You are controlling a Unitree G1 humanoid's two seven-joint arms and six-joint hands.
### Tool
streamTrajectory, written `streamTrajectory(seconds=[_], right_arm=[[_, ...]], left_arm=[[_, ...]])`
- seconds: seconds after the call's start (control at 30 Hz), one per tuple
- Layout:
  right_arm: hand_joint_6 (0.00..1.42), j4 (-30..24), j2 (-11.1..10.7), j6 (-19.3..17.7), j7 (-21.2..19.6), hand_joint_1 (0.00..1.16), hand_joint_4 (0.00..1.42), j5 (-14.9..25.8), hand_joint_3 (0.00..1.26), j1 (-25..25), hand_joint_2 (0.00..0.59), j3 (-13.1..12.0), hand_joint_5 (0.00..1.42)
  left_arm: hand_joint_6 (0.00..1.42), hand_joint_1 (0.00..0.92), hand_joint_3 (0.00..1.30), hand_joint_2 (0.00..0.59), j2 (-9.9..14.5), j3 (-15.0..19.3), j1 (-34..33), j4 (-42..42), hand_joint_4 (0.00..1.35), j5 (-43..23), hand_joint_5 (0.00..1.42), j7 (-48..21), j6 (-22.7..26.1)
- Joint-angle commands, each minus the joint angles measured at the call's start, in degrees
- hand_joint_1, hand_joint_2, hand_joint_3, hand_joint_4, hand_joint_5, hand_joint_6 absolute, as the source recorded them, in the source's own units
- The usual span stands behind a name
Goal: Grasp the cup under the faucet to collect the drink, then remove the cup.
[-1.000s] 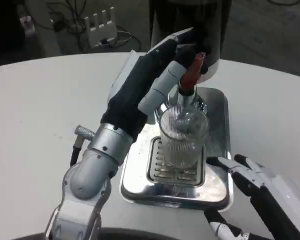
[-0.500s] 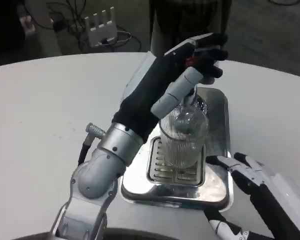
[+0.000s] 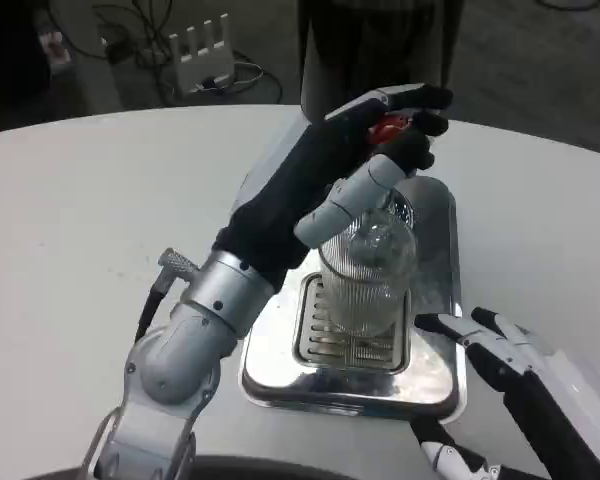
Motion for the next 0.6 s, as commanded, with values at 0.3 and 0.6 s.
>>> streamTrajectory(seconds=[0.3,0.6], right_arm=[[0.0,-0.32,-0.05,-0.85,-0.51,0.54,0.13,0.78,0.17,0.03,0.456,-0.12,0.03],[0.0,-0.12,0.07,-0.57,-0.39,0.54,0.13,0.68,0.17,-0.41,0.456,0.07,0.03]], left_arm=[[0.46,0.01,0.33,0.094,1.92,-1.44,0.94,0.62,0.34,4.53,0.44,0.1,-3.03],[0.44,0.0,0.33,0.094,3.58,-2.84,0.76,2.05,0.33,10.4,0.43,2.7,-6.57]])
